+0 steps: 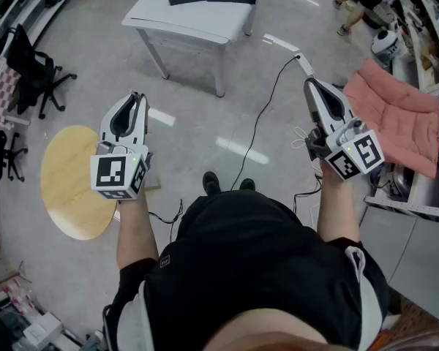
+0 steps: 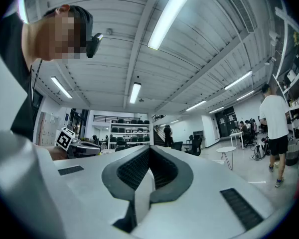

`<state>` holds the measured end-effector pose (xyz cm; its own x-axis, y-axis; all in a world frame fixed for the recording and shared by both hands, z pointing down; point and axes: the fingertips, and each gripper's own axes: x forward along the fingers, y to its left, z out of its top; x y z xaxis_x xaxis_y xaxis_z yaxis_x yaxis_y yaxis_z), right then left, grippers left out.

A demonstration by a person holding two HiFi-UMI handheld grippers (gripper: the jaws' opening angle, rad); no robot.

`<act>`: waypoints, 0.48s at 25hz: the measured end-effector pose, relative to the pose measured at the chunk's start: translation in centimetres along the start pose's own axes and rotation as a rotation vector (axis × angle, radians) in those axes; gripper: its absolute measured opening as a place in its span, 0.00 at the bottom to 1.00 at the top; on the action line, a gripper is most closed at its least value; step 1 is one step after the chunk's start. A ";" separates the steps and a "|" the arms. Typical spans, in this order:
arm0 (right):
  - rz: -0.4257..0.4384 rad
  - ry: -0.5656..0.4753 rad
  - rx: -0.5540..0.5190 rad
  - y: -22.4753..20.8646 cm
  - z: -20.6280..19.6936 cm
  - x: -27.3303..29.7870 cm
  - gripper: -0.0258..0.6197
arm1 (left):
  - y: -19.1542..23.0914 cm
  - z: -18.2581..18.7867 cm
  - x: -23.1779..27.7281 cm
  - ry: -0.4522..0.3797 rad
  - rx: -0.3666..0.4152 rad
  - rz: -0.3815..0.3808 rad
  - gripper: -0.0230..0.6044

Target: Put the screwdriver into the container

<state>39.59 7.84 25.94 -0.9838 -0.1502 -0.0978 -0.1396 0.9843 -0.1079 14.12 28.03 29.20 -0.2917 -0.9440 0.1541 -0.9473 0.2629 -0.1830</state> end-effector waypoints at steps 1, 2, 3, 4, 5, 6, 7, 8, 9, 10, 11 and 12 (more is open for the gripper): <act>-0.001 -0.002 0.000 0.1 0.0 0.3 0.09 | 0.3 0.0 0.1 -0.001 0.000 -0.001 0.14; -0.002 -0.004 0.000 0.2 -0.1 0.6 0.09 | 0.6 -0.1 0.2 -0.002 0.001 -0.002 0.14; -0.003 -0.006 0.000 0.3 -0.1 0.8 0.09 | 0.8 -0.1 0.2 -0.003 0.001 -0.003 0.14; -0.005 -0.006 0.000 0.3 -0.2 0.9 0.09 | 0.9 -0.1 0.3 -0.005 0.000 -0.004 0.14; -0.009 -0.006 -0.001 0.3 -0.2 0.9 0.09 | 0.9 -0.1 0.3 -0.008 -0.003 -0.003 0.14; -0.013 -0.005 -0.001 0.3 -0.3 0.8 0.09 | 0.9 0.0 0.4 -0.012 -0.008 -0.002 0.14; -0.017 -0.003 -0.001 0.2 -0.4 0.8 0.09 | 0.9 0.0 0.5 -0.017 -0.016 -0.001 0.14; -0.020 0.000 0.001 0.2 -0.6 0.7 0.09 | 0.9 0.0 0.6 -0.021 -0.025 0.000 0.14; -0.022 0.004 0.003 0.1 -0.7 0.6 0.09 | 0.8 0.0 0.7 -0.024 -0.033 0.000 0.14; -0.022 0.007 0.007 0.2 -0.8 0.5 0.09 | 0.7 0.0 0.8 -0.024 -0.038 -0.002 0.14; -0.020 0.010 0.010 0.2 -0.9 0.5 0.09 | 0.6 -0.1 0.8 -0.023 -0.039 -0.006 0.14; -0.016 0.011 0.015 0.2 -0.9 0.5 0.09 | 0.5 -0.2 0.9 -0.020 -0.040 -0.010 0.14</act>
<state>38.93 8.02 26.78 -0.9825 -0.1654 -0.0853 -0.1542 0.9802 -0.1239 13.38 27.35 29.45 -0.2802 -0.9503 0.1358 -0.9547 0.2612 -0.1424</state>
